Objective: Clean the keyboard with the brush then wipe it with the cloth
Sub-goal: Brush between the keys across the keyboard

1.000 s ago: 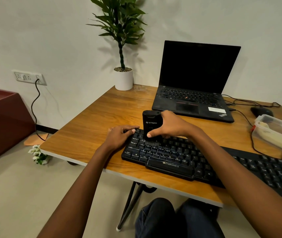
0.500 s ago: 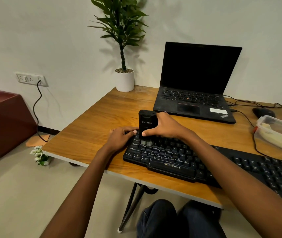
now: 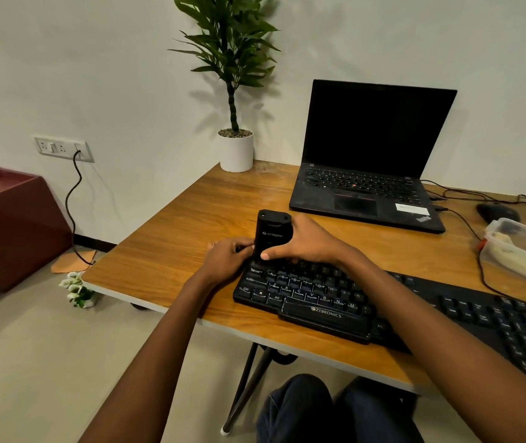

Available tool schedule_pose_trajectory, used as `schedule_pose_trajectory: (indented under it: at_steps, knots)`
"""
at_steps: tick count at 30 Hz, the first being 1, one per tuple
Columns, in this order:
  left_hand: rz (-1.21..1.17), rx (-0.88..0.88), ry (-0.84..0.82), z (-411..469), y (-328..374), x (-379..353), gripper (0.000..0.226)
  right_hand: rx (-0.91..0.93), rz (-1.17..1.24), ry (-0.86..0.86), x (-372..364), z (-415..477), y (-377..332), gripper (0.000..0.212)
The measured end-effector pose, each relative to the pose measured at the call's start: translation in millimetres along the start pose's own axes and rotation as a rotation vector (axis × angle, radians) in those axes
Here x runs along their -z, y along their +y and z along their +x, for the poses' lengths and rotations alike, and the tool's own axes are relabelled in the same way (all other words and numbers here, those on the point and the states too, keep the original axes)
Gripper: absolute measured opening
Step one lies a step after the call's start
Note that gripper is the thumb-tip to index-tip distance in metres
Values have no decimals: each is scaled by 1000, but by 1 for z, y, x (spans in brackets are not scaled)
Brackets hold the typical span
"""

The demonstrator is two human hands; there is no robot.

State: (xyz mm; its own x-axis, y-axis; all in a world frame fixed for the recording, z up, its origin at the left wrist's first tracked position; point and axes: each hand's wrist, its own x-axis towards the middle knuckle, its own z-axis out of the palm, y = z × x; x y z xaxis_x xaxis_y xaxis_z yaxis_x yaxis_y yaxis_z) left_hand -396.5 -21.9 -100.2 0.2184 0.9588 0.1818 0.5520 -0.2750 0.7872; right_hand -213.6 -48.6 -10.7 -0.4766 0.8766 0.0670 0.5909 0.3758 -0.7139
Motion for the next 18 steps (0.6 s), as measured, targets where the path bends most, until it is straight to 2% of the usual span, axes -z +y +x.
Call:
schedule_pose_trajectory:
  at_steps: [3,4,6,8,11,13,16,18]
  knots:
    - [0,17,14,0,2,1,22,-20,-125,-107,22,4,-9,33]
    - [12,12,23,-1,3,1,17,2,-151,-85,22,6,-13,33]
    - [25,4,40,-1,5,1,31,41,-123,-28,10,7,-14,32]
    - [45,10,46,-2,5,1,36,45,-43,2,-2,5,-5,35]
    - [-11,17,36,-3,4,1,20,-12,-53,-74,9,2,-1,36]
    - [-32,8,51,-3,5,0,20,-22,-111,-115,19,3,-9,34]
    - [-39,28,71,-3,6,1,40,33,-115,-38,10,6,-13,31]
    - [-59,52,62,-2,4,0,37,28,-35,11,-2,6,-7,35]
